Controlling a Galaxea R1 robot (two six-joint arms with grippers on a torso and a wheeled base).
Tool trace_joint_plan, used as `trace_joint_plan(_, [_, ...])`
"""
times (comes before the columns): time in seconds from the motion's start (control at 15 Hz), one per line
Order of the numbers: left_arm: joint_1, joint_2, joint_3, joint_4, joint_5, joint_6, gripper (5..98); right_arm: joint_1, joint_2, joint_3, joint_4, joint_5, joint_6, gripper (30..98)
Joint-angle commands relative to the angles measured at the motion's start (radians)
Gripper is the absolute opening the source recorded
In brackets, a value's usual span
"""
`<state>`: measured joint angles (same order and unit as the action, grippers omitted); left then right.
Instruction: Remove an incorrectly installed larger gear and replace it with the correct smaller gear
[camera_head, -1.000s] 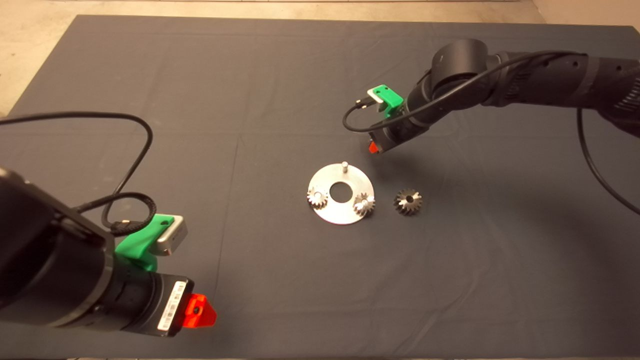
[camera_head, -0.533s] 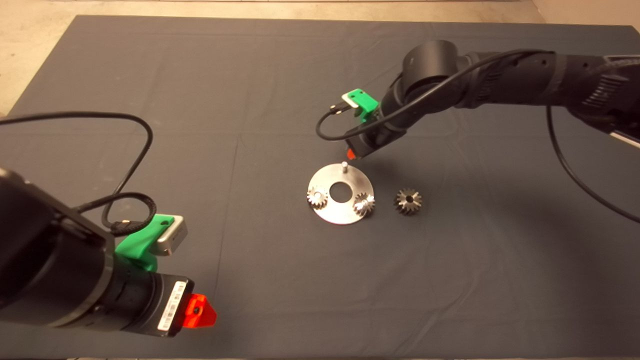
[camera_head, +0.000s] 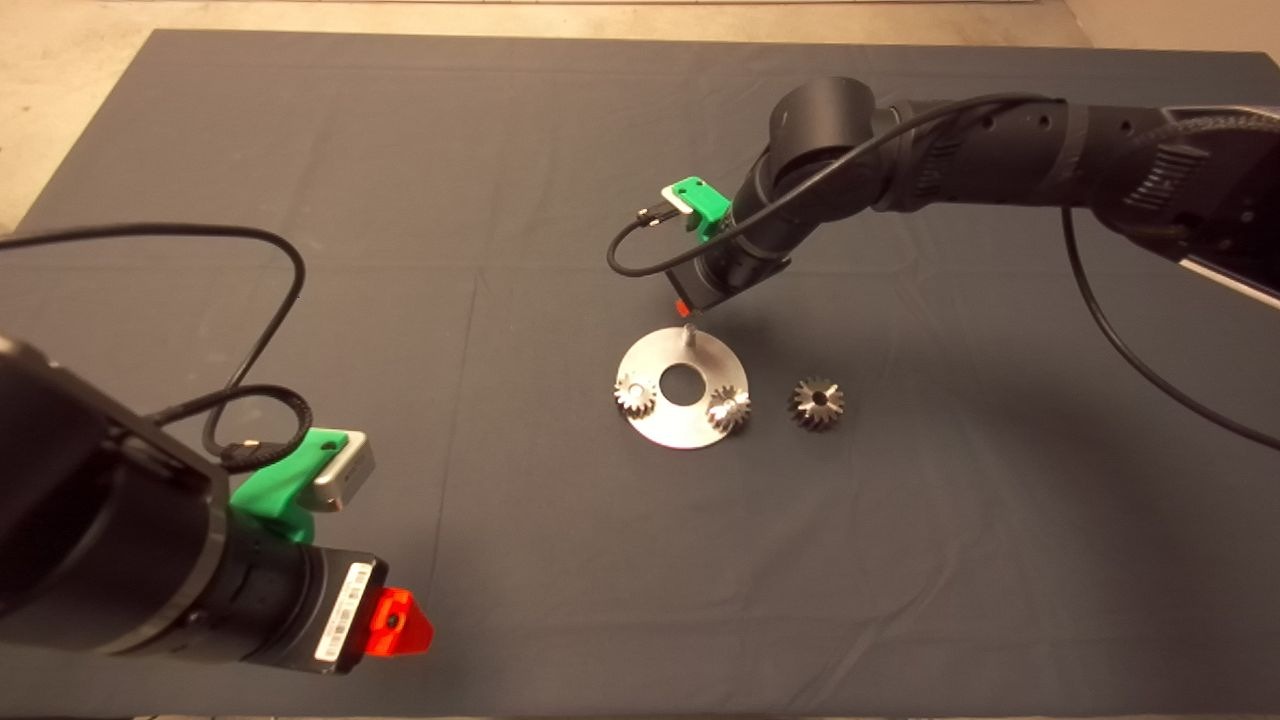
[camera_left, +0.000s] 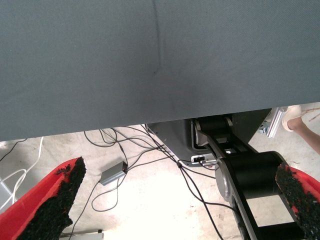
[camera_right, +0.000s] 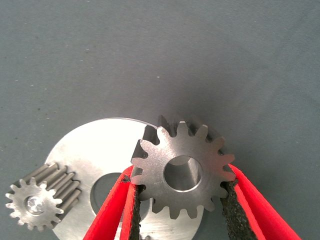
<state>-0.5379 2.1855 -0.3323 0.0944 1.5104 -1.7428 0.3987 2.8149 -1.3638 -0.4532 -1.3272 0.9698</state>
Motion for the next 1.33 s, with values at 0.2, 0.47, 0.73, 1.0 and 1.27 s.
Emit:
trace_joint_plan(0.2, [-0.007, -0.002, 0.017, 0.001, 0.002, -0.006, 97.7, 0.031, 0.002, 0.019, 0.010, -0.052, 0.001, 36.6])
trace_joint_plan(0.47, [-0.007, -0.002, 0.017, 0.001, 0.003, -0.006, 97.7, 0.031, 0.002, 0.025, 0.011, -0.079, 0.001, 36.7])
trace_joint_plan(0.73, [-0.007, -0.002, 0.017, 0.001, 0.002, -0.006, 97.7, 0.028, 0.002, 0.026, 0.011, -0.079, 0.000, 36.7])
trace_joint_plan(1.0, [-0.007, -0.002, 0.017, 0.001, 0.002, -0.006, 97.7, 0.027, 0.005, 0.045, 0.011, -0.079, -0.002, 36.7])
trace_joint_plan(1.27, [-0.007, 0.000, 0.017, 0.001, 0.002, -0.006, 97.7, 0.013, 0.012, 0.043, 0.008, -0.079, -0.002, 36.7])
